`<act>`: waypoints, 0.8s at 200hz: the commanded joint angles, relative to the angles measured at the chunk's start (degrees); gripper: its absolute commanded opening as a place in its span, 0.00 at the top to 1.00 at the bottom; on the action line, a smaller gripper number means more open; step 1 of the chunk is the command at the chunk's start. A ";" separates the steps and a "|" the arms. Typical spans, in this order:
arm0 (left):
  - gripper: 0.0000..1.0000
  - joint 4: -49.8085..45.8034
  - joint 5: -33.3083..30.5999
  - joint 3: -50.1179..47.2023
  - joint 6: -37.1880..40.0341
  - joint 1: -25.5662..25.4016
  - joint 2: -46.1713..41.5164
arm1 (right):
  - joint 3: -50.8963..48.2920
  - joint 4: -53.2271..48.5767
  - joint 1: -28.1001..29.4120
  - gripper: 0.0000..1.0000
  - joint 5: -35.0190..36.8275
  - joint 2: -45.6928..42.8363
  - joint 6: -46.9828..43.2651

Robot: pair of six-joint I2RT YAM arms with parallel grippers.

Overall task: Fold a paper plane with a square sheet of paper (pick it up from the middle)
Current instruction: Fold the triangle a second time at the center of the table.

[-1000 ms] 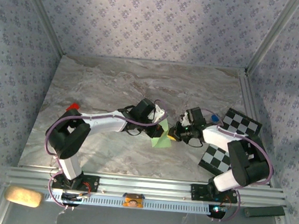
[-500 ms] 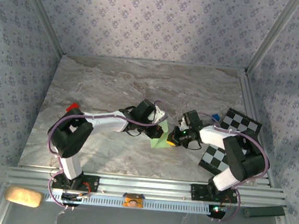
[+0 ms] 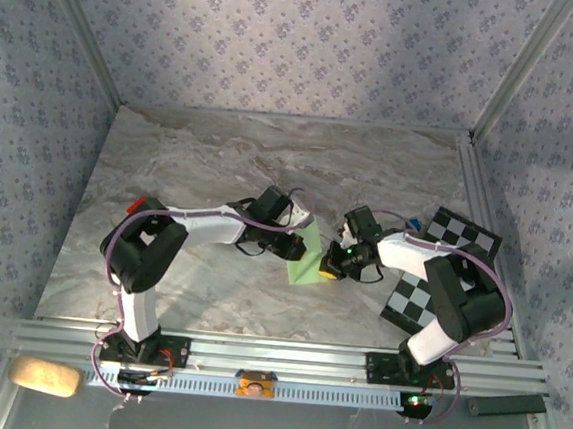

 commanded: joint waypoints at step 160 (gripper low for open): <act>1.00 -1.25 -6.34 0.73 2.94 0.32 2.08 | 1.13 -5.41 0.28 0.96 3.35 2.51 -0.40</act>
